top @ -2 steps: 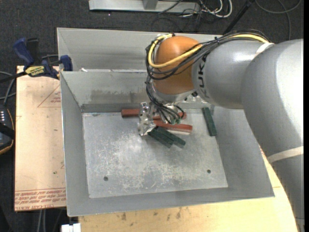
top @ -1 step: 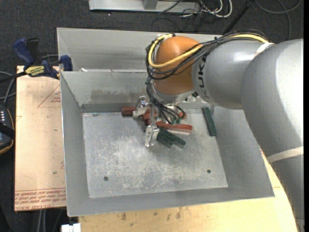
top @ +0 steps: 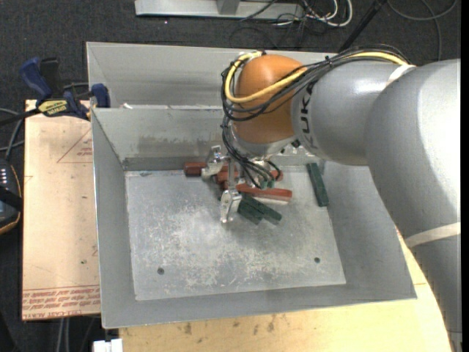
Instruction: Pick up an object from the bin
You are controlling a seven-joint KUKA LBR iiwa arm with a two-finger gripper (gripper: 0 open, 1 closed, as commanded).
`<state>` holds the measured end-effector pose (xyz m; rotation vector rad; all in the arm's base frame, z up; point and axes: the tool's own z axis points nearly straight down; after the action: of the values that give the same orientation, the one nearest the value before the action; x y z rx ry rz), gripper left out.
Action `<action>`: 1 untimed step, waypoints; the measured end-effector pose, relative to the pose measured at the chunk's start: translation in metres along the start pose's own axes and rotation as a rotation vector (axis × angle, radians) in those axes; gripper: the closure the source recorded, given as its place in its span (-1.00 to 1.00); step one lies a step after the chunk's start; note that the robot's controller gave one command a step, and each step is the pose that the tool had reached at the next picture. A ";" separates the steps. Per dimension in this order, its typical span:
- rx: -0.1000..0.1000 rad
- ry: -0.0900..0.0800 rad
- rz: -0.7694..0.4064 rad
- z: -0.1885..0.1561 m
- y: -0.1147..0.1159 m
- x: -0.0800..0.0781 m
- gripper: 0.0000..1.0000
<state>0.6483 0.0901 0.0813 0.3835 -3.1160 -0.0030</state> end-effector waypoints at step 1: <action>-0.008 -0.012 -0.038 0.002 -0.039 0.012 -1.00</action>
Offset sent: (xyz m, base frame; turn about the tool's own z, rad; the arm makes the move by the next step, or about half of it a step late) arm -0.0227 -0.0946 -0.0113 -0.0456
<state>0.6463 0.0495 0.0788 0.4441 -3.1193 -0.0175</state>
